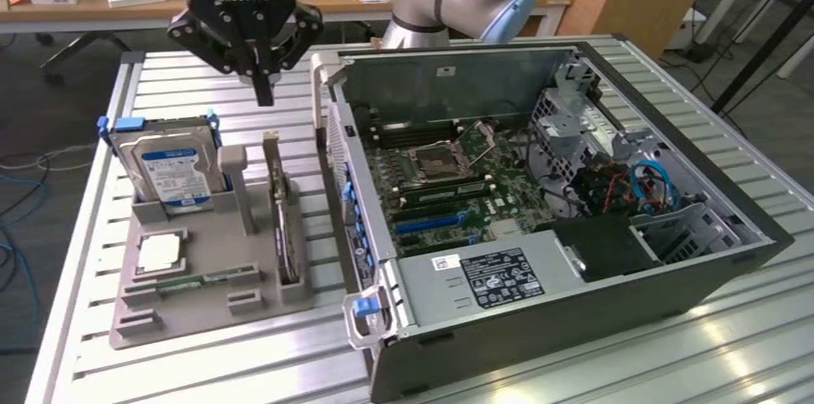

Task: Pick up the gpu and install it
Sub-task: 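Reach for the gpu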

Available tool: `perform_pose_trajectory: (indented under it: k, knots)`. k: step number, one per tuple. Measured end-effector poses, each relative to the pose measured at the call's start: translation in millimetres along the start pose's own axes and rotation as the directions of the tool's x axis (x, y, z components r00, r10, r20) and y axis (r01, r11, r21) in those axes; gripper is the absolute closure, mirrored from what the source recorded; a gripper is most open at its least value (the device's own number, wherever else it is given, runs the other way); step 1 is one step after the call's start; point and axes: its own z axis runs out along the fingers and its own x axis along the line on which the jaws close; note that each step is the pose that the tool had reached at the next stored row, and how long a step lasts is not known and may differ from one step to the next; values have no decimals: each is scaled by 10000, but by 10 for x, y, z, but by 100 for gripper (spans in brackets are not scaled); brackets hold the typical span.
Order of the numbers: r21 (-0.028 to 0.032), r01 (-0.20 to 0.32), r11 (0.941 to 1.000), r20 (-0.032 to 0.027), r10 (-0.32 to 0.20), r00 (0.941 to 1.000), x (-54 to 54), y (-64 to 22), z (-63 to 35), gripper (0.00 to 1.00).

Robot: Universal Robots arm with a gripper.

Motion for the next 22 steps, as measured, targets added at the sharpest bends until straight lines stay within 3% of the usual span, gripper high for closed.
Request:
perform_pose_trajectory:
  k: [22]
  knots:
    - [1, 0, 10000, 0, 0, 10000, 29, -340, -18, 90]
